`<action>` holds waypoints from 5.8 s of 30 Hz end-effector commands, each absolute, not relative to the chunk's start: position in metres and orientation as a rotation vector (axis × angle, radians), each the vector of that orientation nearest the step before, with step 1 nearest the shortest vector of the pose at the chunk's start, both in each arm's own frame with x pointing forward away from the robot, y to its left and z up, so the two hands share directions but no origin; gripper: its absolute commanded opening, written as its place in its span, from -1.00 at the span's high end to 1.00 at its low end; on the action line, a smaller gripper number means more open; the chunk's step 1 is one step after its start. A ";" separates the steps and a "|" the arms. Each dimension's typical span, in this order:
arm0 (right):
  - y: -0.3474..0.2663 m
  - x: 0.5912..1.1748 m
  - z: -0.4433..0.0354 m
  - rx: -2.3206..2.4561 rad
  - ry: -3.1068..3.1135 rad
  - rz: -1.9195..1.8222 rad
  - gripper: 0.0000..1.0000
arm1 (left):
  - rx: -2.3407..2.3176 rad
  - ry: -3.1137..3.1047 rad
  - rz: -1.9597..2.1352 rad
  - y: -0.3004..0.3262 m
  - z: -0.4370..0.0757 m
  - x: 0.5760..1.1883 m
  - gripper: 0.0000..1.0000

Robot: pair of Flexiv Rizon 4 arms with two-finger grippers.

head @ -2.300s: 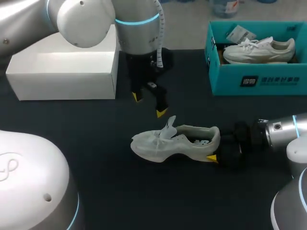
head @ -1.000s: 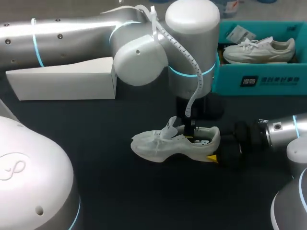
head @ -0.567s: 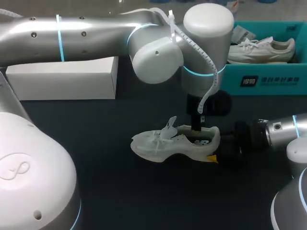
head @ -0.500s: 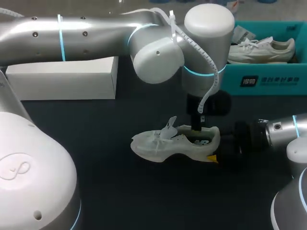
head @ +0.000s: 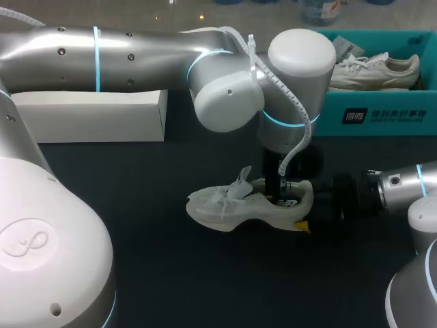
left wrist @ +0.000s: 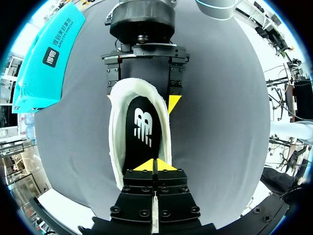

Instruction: Take the shoe out of the shoebox, open the shoe tongue, remove and reinsert the insole, then place the shoe into the shoebox

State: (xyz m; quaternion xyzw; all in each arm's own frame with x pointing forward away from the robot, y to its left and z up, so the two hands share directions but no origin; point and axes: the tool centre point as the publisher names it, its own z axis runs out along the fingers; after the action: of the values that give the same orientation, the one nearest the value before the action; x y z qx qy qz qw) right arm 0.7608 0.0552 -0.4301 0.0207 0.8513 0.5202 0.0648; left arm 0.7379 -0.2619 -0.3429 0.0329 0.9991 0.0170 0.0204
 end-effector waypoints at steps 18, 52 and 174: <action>0.057 0.762 -0.434 0.064 2.572 1.565 1.00 | 0.198 3.079 0.087 -0.257 -0.372 0.725 0.30; 0.057 0.762 -0.434 0.064 2.572 1.565 1.00 | 0.103 3.002 -0.003 -0.242 -0.420 0.758 1.00; 0.057 0.762 -0.434 0.064 2.572 1.565 1.00 | -0.063 2.971 -0.959 -0.365 -0.149 0.691 1.00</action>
State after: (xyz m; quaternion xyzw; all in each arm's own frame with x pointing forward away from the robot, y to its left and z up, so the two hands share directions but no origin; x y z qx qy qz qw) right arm 0.7608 0.0550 -0.4302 0.0207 0.8512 0.5204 0.0651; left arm 0.6824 -0.3743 -0.1713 -0.0274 0.9535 -0.2973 0.0404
